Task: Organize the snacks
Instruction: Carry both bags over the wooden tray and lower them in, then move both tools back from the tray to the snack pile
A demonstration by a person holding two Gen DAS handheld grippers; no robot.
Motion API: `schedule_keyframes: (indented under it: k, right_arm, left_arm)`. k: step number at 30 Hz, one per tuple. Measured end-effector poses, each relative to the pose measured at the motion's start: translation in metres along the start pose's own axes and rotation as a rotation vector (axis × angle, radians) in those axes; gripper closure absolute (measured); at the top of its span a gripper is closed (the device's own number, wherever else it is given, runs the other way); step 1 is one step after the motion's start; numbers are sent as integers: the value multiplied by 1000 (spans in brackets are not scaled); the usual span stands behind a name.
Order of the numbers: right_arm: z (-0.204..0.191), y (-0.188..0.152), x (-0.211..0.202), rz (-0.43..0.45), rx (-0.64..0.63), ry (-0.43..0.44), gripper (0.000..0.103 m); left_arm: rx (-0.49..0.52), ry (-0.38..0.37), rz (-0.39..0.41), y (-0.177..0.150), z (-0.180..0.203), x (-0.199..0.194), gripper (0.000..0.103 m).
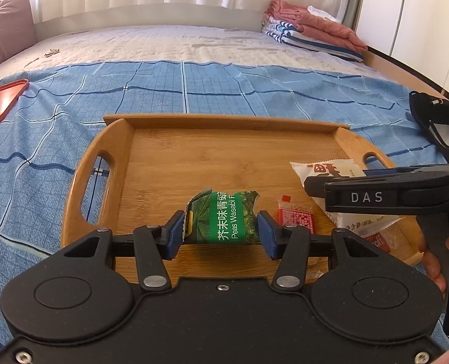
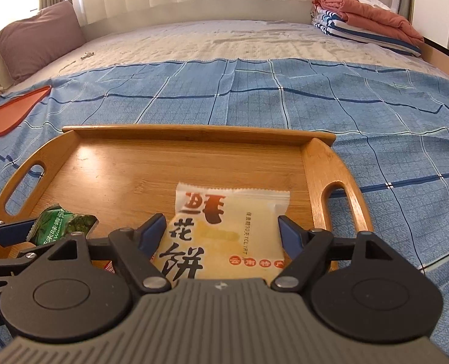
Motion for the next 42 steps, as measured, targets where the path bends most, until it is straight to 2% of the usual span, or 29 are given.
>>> schedule_keyframes:
  k: [7,10,14,21,27,30,33,37,42]
  right_arm:
    - [2,-1,0,10,4,7,19]
    - [3,-1,-1,20,11,15,15]
    - [4,-1,-7,46,17,30,4]
    - [2,3,-30,84,16,35,0]
    - [-2,3,-61,117,17,54,0]
    - [-4,0,-82,136,14,63,0]
    - [-6,-5,-105,158,-1,65,0]
    - [-12,-18,-137,186,-38,70,0]
    - [-16,-40,-178,207,-24,107,0]
  left_arm:
    - [-3,13,-10,-3,-3,7,54]
    - [-19,1,-14,-3,-4,6,50]
    - [-45,-4,-11,0,-6,1,23]
    - [-28,-18,20,3,-1,-24,14]
    - [0,-16,52,3,6,-58,11]
    - [16,-17,82,-1,12,-82,5]
    - [41,-34,100,-10,18,-108,5]
    - [49,-49,112,-23,21,-142,4]
    - [63,-66,141,-43,22,-187,3]
Point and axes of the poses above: each gripper's, at about its wrist camera, not at the fingertips, and x roughly the way its jaws point, z to its right, y to its top, the point moved 6 cm from there along x, roughly the way its jaws point, and after that the axes turned 6 degrees about -x, right-handed, at the moved point
